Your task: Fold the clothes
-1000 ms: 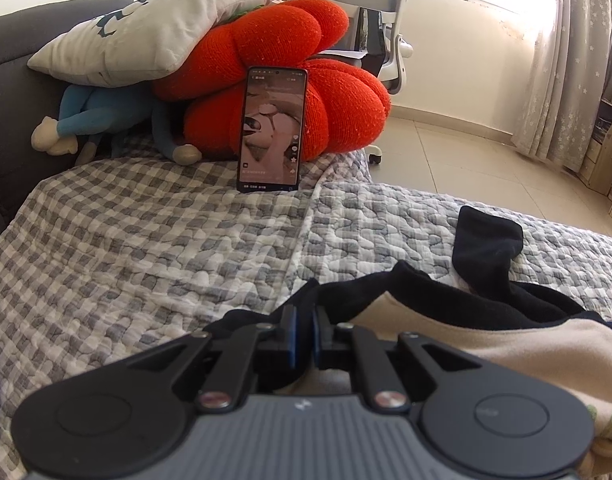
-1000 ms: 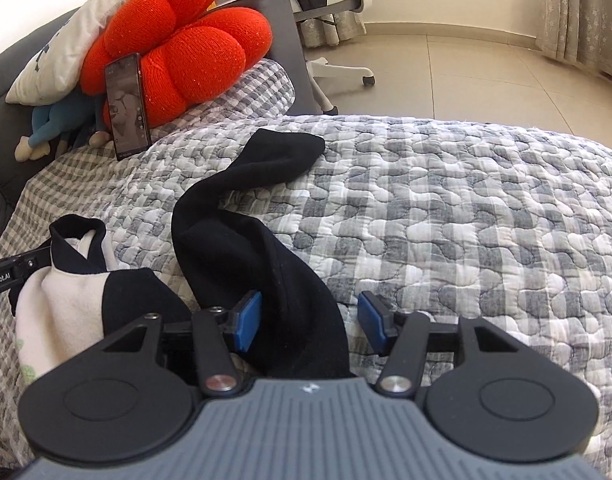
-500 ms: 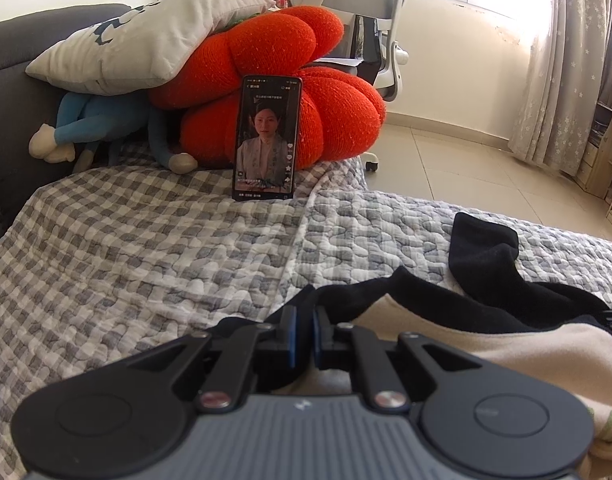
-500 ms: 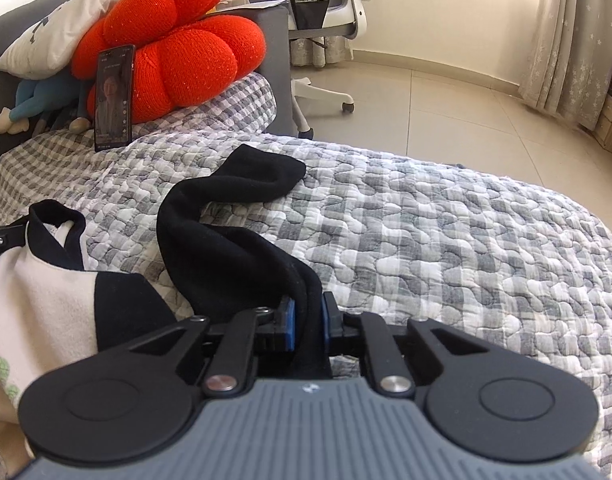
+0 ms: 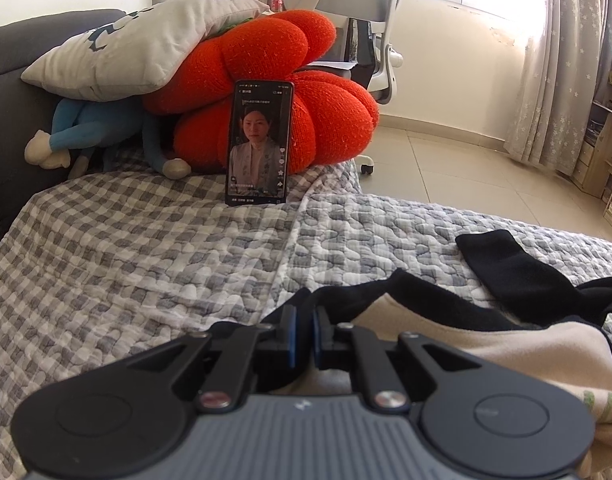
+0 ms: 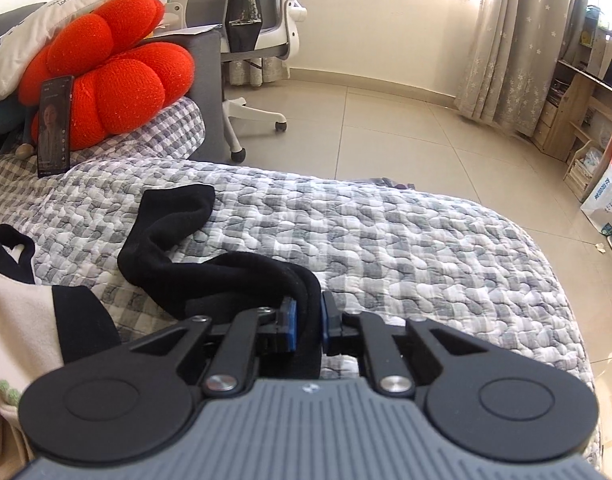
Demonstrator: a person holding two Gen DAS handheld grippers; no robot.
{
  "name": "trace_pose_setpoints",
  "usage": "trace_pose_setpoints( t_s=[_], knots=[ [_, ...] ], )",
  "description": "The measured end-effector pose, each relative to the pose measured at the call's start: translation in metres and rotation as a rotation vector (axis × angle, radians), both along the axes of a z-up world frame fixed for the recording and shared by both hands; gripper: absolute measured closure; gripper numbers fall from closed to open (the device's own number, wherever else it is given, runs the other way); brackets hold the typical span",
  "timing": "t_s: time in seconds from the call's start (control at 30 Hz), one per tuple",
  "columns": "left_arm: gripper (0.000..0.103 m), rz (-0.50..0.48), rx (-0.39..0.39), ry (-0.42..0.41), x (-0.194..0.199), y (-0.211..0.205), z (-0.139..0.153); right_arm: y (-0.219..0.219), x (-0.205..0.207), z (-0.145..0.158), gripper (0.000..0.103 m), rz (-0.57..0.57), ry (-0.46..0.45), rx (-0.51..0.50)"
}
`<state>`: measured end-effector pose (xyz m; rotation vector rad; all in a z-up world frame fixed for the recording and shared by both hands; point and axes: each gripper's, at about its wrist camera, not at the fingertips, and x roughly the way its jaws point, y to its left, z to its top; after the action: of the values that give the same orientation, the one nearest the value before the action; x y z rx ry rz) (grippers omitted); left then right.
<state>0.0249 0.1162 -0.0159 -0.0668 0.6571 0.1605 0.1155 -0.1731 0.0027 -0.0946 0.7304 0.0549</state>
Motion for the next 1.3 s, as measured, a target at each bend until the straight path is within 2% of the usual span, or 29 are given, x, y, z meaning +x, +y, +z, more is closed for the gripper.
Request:
trace_pose_setpoints(
  t_s=[0.23, 0.53, 0.83, 0.9, 1.03, 1.1, 1.13, 1.2, 1.3],
  knots=[
    [0.095, -0.022, 0.002, 0.003, 0.000, -0.005, 0.000, -0.025, -0.012, 0.003, 0.091, -0.089, 0.005, -0.073],
    [0.095, -0.066, 0.000, 0.009, 0.001, -0.012, -0.001, -0.044, -0.019, -0.004, 0.092, -0.166, 0.077, -0.194],
    [0.095, -0.088, 0.007, 0.016, 0.001, -0.015, -0.002, -0.037, -0.020, -0.035, 0.092, -0.084, 0.271, -0.308],
    [0.095, -0.090, 0.008, 0.017, 0.002, -0.015, -0.002, -0.034, -0.022, -0.038, 0.092, -0.066, 0.285, -0.334],
    [0.095, -0.093, 0.007, 0.017, 0.002, -0.015, -0.002, -0.034, -0.025, -0.033, 0.092, -0.068, 0.287, -0.315],
    [0.095, -0.098, 0.008, 0.018, 0.001, -0.015, -0.002, -0.033, -0.027, -0.027, 0.078, -0.056, 0.278, -0.291],
    [0.095, -0.100, 0.008, 0.018, 0.001, -0.015, -0.002, -0.032, -0.028, -0.023, 0.074, -0.047, 0.268, -0.285],
    [0.095, -0.101, 0.005, 0.018, 0.001, -0.014, -0.002, -0.029, -0.031, -0.017, 0.058, -0.033, 0.242, -0.286],
    [0.095, -0.103, 0.005, 0.018, 0.001, -0.014, -0.002, -0.026, -0.034, -0.004, 0.052, -0.011, 0.191, -0.245]
  ],
)
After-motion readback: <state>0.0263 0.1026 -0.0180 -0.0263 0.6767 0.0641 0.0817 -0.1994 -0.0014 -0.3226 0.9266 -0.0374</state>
